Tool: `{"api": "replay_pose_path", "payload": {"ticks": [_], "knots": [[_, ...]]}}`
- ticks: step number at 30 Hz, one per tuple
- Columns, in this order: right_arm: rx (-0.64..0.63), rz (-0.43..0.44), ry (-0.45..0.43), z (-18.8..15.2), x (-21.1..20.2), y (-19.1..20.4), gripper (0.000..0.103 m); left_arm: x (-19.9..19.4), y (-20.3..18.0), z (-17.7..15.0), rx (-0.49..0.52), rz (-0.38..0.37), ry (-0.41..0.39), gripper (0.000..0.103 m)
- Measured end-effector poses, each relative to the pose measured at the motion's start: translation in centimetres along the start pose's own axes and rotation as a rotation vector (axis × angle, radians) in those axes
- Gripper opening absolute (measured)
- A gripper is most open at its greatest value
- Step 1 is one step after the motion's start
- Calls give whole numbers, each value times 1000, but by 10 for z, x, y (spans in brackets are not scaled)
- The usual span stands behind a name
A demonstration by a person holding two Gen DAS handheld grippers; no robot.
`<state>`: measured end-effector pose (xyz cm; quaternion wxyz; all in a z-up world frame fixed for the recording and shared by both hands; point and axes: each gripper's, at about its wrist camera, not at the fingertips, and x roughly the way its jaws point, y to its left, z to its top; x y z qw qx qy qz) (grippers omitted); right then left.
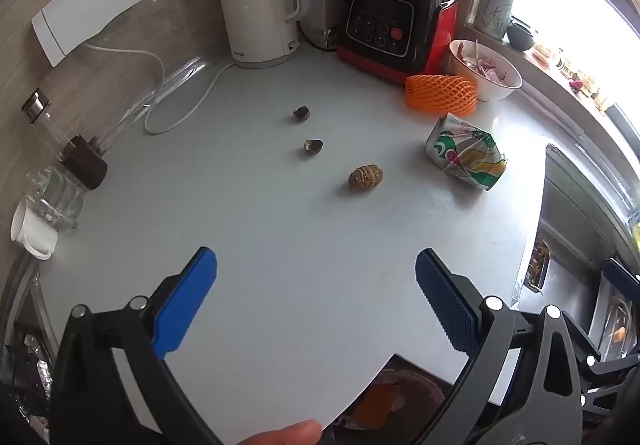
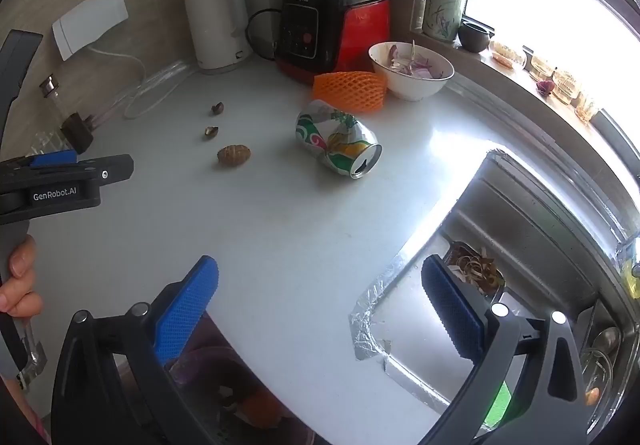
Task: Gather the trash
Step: 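Move the left tool toward the brown taro root on the counter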
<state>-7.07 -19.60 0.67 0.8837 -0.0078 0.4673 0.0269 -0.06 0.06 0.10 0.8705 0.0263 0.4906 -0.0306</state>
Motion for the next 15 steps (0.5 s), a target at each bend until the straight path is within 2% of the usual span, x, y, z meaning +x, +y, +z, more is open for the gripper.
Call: {"api": "replay_pose_path", "payload": {"ticks": [8, 11, 15], "knots": [[-11, -6, -1, 0, 3, 2, 101, 2, 6, 1, 26, 9, 4, 95], [-5, -9, 2, 0, 5, 3, 101, 4, -5, 1, 40, 17, 7, 95], [6, 6, 2, 5, 6, -4, 101, 9, -8, 3, 69, -30, 13, 95]]}}
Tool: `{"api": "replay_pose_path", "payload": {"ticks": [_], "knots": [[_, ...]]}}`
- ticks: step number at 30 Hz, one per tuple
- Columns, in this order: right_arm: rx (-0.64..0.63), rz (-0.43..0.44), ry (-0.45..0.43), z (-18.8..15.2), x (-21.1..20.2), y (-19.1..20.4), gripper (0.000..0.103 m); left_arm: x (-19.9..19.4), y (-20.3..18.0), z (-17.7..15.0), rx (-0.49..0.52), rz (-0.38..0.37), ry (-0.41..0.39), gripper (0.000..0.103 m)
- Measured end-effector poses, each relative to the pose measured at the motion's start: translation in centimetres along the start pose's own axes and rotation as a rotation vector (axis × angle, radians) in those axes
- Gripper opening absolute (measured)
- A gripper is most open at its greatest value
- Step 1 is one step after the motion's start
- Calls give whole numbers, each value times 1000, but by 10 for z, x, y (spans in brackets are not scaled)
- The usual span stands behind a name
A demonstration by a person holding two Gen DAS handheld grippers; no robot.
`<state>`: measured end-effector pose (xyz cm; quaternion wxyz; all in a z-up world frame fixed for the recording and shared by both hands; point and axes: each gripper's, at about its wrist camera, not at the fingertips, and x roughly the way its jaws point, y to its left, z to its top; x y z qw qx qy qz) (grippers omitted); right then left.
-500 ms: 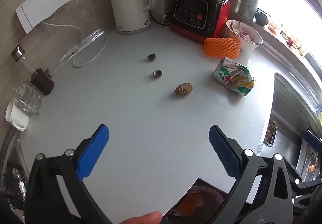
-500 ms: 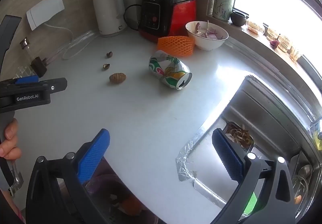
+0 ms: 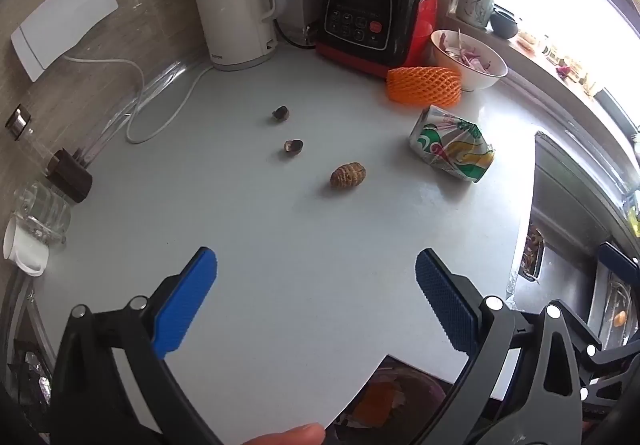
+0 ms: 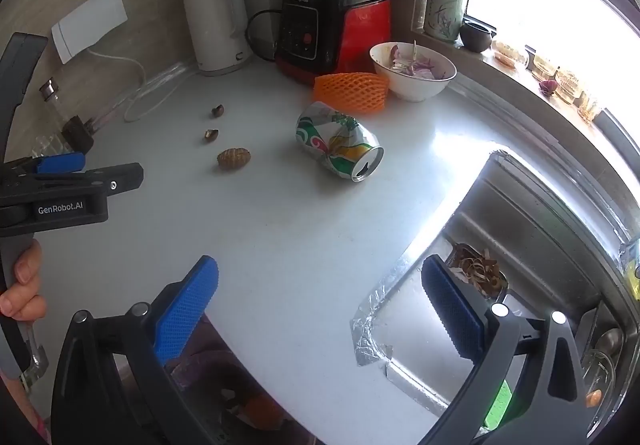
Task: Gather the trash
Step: 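Move the left tool toward the brown taro root on the counter, then close the left tool on the brown taro root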
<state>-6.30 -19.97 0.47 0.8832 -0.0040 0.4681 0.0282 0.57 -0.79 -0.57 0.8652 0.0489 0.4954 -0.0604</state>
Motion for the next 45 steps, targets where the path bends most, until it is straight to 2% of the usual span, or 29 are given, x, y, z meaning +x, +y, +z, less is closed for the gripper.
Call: {"api": "replay_pose_path", "payload": {"ticks": [6, 13, 18, 30, 45], "knots": [[-4, -2, 5, 5, 11, -6, 101, 19, 4, 7, 47, -41, 5, 95], [7, 29, 37, 13, 40, -15, 101, 60, 21, 26, 14, -57, 39, 95], [8, 52, 55, 20, 60, -17, 101, 84, 11, 36, 25, -101, 64, 95], [29, 45, 93, 23, 83, -29, 101, 123, -25, 48, 91, -65, 71, 95], [19, 40, 113, 25, 92, -30, 101, 147, -30, 54, 85, -85, 84, 95]]}}
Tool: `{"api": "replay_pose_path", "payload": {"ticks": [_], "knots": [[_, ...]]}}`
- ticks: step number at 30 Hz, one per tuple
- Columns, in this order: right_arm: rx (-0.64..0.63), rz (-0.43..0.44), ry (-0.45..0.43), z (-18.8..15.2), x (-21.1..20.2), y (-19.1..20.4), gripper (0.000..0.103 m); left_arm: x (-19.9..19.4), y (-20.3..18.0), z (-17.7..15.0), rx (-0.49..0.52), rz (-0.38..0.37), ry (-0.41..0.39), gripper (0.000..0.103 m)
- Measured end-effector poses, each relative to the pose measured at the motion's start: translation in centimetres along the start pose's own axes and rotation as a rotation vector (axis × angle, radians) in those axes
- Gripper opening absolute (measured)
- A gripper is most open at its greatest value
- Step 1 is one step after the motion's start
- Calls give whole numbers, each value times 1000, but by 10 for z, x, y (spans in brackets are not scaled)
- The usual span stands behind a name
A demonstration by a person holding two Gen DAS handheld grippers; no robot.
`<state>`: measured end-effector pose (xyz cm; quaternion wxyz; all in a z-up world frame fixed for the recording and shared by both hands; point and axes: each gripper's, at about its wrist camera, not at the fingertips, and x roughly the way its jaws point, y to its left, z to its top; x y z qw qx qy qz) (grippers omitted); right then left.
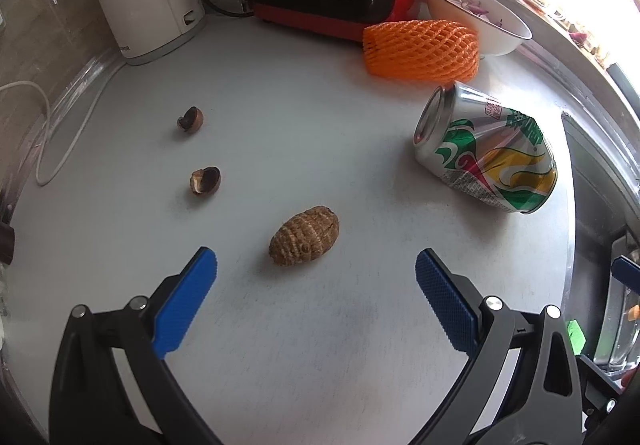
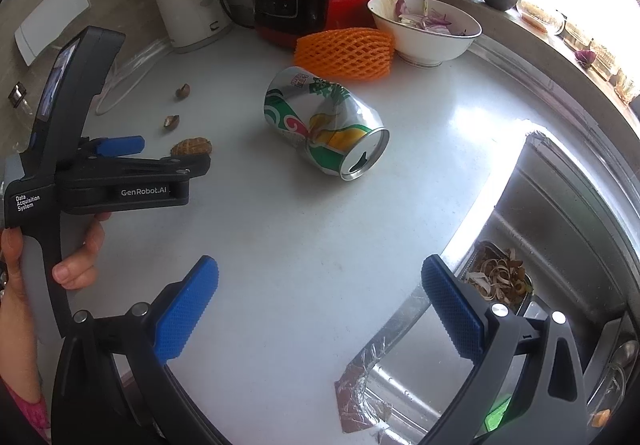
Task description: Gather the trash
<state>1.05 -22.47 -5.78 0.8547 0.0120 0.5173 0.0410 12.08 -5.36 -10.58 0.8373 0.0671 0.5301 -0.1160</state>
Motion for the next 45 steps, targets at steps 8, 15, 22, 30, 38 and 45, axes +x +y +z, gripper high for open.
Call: {"api": "replay_pose_path", "payload": {"ticks": [8, 15, 22, 30, 38, 45], "knots": [[3, -8, 11, -1, 3, -3, 101, 10, 1, 6, -15, -7, -2, 95], [8, -10, 12, 0, 5, -5, 101, 16, 6, 9, -47, -38, 26, 57], [6, -7, 17, -1, 6, -5, 101, 21, 12, 5, -71, -35, 39, 37], [5, -6, 18, -2, 6, -1, 101, 17, 13, 3, -79, -50, 30, 36], [2, 1, 11, -1, 4, 4, 101, -4, 9, -7, -64, -64, -8, 35], [-6, 10, 14, -4, 3, 10, 101, -16, 13, -20, -69, -65, -20, 35]]}}
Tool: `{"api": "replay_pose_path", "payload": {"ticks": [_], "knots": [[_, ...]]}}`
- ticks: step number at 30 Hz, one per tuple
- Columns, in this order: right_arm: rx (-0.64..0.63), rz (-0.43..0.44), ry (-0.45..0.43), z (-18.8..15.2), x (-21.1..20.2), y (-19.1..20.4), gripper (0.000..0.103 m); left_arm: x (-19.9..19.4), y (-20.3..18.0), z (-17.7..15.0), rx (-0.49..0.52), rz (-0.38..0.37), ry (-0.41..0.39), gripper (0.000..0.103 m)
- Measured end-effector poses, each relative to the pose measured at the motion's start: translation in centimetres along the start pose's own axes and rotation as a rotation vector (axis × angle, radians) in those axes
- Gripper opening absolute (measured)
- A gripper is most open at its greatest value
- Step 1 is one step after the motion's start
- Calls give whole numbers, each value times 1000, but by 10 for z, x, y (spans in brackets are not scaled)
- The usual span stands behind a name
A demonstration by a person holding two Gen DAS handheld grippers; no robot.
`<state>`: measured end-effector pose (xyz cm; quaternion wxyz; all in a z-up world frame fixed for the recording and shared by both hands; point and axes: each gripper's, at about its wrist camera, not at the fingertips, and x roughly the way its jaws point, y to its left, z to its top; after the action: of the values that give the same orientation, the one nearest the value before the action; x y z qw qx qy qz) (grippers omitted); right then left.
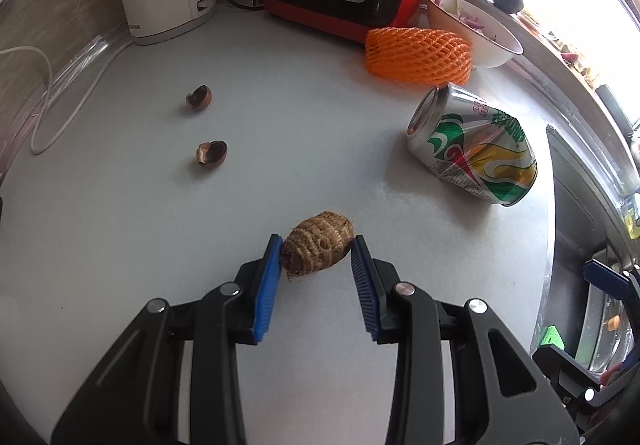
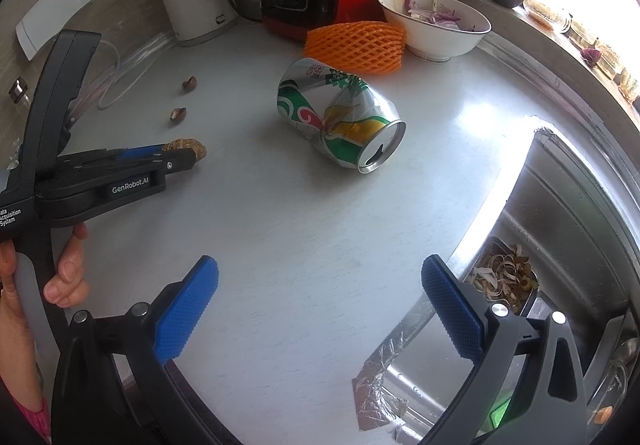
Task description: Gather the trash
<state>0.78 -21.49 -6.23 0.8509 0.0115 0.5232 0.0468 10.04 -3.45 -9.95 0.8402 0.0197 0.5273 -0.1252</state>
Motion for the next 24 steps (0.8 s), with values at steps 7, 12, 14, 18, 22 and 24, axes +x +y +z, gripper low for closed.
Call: {"api": "replay_pose_path", "payload": {"ticks": [7, 12, 14, 18, 22, 24], "knots": [[-12, 11, -7, 1, -3, 7, 101, -25, 0, -12, 4, -8, -40, 35], [-27, 22, -10, 2, -4, 14, 101, -27, 4, -24, -5, -1, -28, 35], [-32, 28, -10, 2, -5, 16, 101, -31, 6, -31, -18, -7, -26, 35], [-38, 40, -14, 3, -5, 20, 101, -43, 8, -43, -30, -8, -34, 35], [-79, 18, -58, 11, -8, 23, 101, -54, 15, -50, -49, -15, -38, 35], [-117, -12, -86, 22, -8, 23, 101, -57, 18, -53, -48, -8, -39, 35]]}}
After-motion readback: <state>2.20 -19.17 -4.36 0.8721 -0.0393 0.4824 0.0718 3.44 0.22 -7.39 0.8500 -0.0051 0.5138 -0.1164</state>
